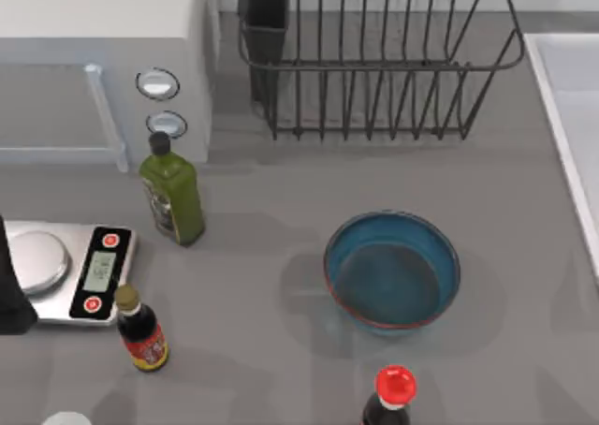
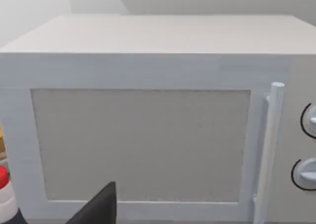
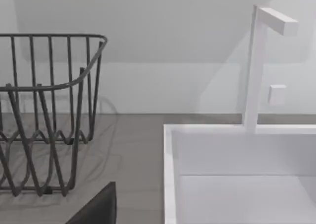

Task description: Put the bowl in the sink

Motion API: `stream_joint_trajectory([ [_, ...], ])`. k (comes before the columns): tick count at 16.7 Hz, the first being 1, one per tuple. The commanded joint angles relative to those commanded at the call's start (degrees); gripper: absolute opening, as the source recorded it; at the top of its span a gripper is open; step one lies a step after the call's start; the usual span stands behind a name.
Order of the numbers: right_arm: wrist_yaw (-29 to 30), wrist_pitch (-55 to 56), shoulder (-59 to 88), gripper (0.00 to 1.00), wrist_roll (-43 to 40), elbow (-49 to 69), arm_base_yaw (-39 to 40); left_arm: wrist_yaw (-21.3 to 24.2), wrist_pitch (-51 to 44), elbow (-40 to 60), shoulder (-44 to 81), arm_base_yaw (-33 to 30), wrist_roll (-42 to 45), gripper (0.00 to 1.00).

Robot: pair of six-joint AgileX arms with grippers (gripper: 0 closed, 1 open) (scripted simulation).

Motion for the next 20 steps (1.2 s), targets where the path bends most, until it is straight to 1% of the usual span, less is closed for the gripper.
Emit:
stream_joint_trajectory([
  [4, 0.0, -1.4, 1.7, 1.00, 1.1, 1.7, 1.5, 0.0, 0.0, 0.0, 0.0, 0.0, 0.0, 1.00],
  [8, 0.4, -9.3, 12.5, 1.00, 6.8, 12.4, 8.4, 0.0, 0.0, 0.0, 0.0, 0.0, 0.0, 1.00],
  [11, 0.8, -18.6, 26.9, 1.00, 12.5, 24.9, 14.9, 0.0, 0.0, 0.0, 0.0, 0.0, 0.0, 1.00],
  [15, 1.1, -33.8, 51.8, 1.00, 20.0, 43.6, 23.0, 0.0, 0.0, 0.0, 0.0, 0.0, 0.0, 1.00],
  [20, 0.8, -52.6, 80.2, 1.00, 26.8, 65.0, 29.0, 0.0, 0.0, 0.0, 0.0, 0.0, 0.0, 1.00],
])
